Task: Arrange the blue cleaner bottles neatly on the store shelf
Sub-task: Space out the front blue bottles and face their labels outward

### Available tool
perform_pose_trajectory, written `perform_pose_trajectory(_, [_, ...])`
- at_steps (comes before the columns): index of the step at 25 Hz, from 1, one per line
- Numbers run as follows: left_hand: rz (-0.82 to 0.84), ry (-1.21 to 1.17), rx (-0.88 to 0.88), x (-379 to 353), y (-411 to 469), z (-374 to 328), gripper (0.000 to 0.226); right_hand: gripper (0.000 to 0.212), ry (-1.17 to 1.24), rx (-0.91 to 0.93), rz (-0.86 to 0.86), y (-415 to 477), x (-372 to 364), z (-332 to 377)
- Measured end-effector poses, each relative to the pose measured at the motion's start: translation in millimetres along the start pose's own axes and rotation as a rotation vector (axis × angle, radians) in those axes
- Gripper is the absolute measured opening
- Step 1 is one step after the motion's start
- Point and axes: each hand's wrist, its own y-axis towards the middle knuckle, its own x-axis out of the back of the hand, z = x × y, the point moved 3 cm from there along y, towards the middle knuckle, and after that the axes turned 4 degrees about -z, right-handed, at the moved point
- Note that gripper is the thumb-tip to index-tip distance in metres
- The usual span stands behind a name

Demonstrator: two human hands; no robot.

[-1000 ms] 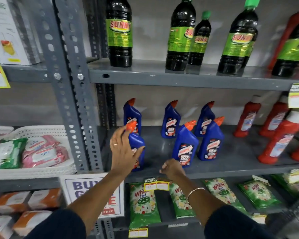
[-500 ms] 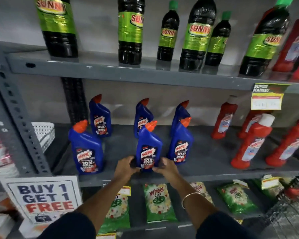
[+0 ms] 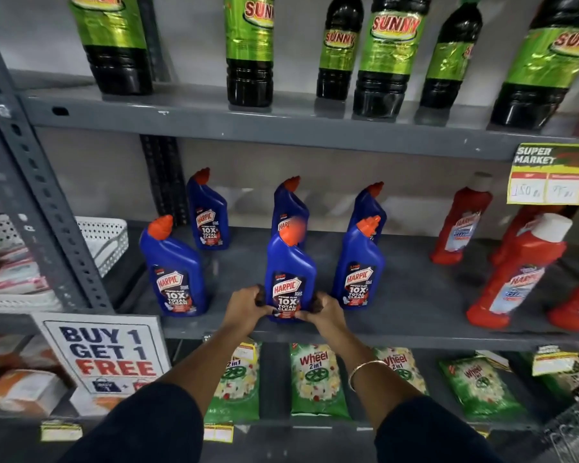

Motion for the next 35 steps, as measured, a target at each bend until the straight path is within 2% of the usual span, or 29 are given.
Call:
perform_pose_trajectory(24, [0.004,-0.070,-0.069,-2.3,8.1,8.8,0.037,0.050,0.066,-0.013,0.006,2.1,-4.5,-3.3])
perform_pose_trajectory(26, [0.001,-0.066,-0.081,-4.2,6.5,9.7,0.040,0.050,0.092,-0.036,0.025,2.1,-4.3,-2.9])
perform_pose_trajectory(28, [-0.074,-0.092,-0.103,-4.5,-2.0,13.7,0.052,0.053,0.125,-0.088,0.044,0.0,1.1,-4.2])
perform_pose_trajectory(30, [-0.257,-0.014,-0.240,-0.2,-15.3,16.2,0.060,0.045,0.104,-0.134,-0.045,-0.9,20.4,-13.5])
perform_pose_trajectory(32, [-0.372,0.184,-0.498,-4.3,-28.9,9.0,0.058,0.028,0.074,-0.175,-0.243,-2.6,53.3,-28.6])
perform_pose_trajectory(34, [-0.372,0.267,-0.684,-17.1,-41.4,-13.0,0.056,0.025,0.105,-0.201,-0.401,-3.2,87.3,-39.7])
perform_pose_trajectory(35, [-0.341,0.294,-0.746,-26.8,-45.0,-26.6,0.054,0.026,0.113,-0.205,-0.426,0.3,98.8,-43.1])
